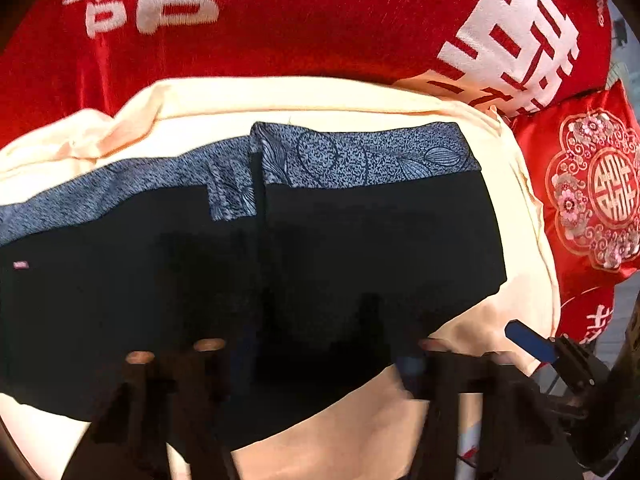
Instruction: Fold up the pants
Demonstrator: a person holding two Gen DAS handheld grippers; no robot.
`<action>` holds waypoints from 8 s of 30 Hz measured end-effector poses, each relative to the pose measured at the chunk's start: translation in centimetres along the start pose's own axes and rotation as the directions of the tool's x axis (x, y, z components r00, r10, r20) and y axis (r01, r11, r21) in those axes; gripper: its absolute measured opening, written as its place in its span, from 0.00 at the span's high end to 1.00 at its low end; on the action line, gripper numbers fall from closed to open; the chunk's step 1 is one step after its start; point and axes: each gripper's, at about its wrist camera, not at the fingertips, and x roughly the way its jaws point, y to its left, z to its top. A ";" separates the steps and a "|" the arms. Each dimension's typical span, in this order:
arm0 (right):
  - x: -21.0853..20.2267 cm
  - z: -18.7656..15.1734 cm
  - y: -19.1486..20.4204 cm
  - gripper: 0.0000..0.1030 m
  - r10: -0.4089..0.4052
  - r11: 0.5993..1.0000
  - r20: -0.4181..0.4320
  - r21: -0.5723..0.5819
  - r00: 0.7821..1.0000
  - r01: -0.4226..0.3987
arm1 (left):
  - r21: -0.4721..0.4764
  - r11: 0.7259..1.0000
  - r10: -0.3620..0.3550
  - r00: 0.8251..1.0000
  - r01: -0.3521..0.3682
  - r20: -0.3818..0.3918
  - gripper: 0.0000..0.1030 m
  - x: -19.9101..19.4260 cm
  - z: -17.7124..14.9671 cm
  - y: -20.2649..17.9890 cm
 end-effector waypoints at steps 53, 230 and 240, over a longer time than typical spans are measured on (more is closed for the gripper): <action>7.1 4.6 10.4 0.47 -0.004 0.963 -0.133 -0.268 0.991 -0.032 | -0.338 0.858 0.404 0.914 -0.388 -0.023 0.24 -4.9 -9.4 6.8; 6.8 15.5 32.2 0.81 0.444 0.757 -0.551 -0.191 0.706 -0.625 | 0.036 0.776 0.543 0.696 -0.630 0.470 0.63 -12.4 -9.5 8.0; -0.4 15.8 11.5 0.81 0.635 0.750 -0.309 0.025 0.708 -0.661 | 0.209 0.832 0.348 0.778 -0.514 0.524 0.63 -11.5 -7.0 -7.1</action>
